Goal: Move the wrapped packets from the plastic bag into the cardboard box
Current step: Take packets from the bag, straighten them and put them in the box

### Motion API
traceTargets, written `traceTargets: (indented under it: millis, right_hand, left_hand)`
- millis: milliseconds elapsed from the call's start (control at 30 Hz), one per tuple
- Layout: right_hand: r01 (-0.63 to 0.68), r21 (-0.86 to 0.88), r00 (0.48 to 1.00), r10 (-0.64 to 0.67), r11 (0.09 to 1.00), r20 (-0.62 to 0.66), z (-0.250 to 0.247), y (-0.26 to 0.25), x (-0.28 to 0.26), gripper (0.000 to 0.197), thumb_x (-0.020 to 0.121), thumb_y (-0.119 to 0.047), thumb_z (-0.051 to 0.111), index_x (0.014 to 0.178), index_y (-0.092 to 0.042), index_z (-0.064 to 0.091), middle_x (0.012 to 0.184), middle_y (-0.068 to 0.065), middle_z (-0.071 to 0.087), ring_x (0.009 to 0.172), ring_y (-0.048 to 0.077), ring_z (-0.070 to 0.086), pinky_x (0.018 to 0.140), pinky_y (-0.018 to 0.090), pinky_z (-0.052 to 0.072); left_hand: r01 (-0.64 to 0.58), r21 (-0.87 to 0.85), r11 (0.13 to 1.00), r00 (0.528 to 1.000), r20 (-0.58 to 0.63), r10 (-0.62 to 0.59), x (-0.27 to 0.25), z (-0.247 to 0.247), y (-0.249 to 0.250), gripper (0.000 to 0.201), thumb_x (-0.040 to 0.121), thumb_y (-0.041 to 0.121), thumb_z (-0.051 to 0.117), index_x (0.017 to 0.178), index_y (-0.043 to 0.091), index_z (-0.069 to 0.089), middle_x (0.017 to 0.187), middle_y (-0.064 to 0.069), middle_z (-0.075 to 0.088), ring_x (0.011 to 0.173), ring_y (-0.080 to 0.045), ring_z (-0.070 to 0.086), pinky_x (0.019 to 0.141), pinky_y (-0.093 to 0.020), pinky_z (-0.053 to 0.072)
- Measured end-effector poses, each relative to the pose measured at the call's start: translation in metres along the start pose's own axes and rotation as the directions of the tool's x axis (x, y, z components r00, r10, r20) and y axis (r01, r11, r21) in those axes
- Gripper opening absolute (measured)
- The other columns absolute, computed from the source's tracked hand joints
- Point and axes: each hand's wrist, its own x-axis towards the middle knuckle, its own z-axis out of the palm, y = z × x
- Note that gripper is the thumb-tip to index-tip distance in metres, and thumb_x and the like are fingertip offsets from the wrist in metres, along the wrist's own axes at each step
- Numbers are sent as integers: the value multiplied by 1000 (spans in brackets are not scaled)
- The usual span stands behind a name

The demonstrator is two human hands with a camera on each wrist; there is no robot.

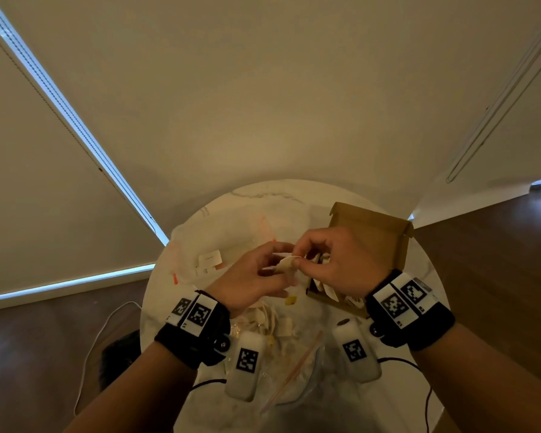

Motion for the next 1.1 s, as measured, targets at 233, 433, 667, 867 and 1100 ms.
traceTargets:
  millis: [233,433,667,867,1100]
  right_hand:
    - [-44,6,998,44,999,-34,3,9,-1,3,83,-16,72,81,-19,71,71,-1,67,66,17,63,65,38,55]
    - [-190,205,981,193,960,5,15,24,-1,20,84,-22,73,103,-18,68,84,2,73,76,17,69,70,29,56]
    - [-337,211,933,296,918,204,32,32,-12,18,95,-10,56,91,0,71,78,15,75,68,9,70,66,17,52]
    - [-441,409,894,353,799,275,39,24,-14,24,100,-16,49,87,-6,66,81,23,72,71,33,71,66,40,59]
    - [-483,324,856,360,813,371,51,33,-27,15,96,-3,51,99,-3,65,97,21,71,86,33,70,77,40,59]
  left_hand:
    - [-310,334,890,892,-223,394,1,-7,-1,10,81,10,77,90,12,76,89,-5,73,82,-21,70,79,-30,57]
    - [-271,318,908,854,-356,380,11,-3,-3,9,83,7,74,83,16,75,79,-3,75,77,-20,72,77,-39,60]
    - [-190,271,943,830,-469,302,21,-13,-3,3,83,8,74,81,10,74,76,-9,75,75,-25,72,73,-43,61]
    - [-107,66,992,850,-512,125,26,-10,-1,3,86,3,69,83,2,70,84,-19,73,82,-31,72,74,-41,61]
    - [-115,-156,981,864,-504,22,26,-7,6,6,88,0,66,82,1,67,81,-15,71,73,-25,71,68,-37,61]
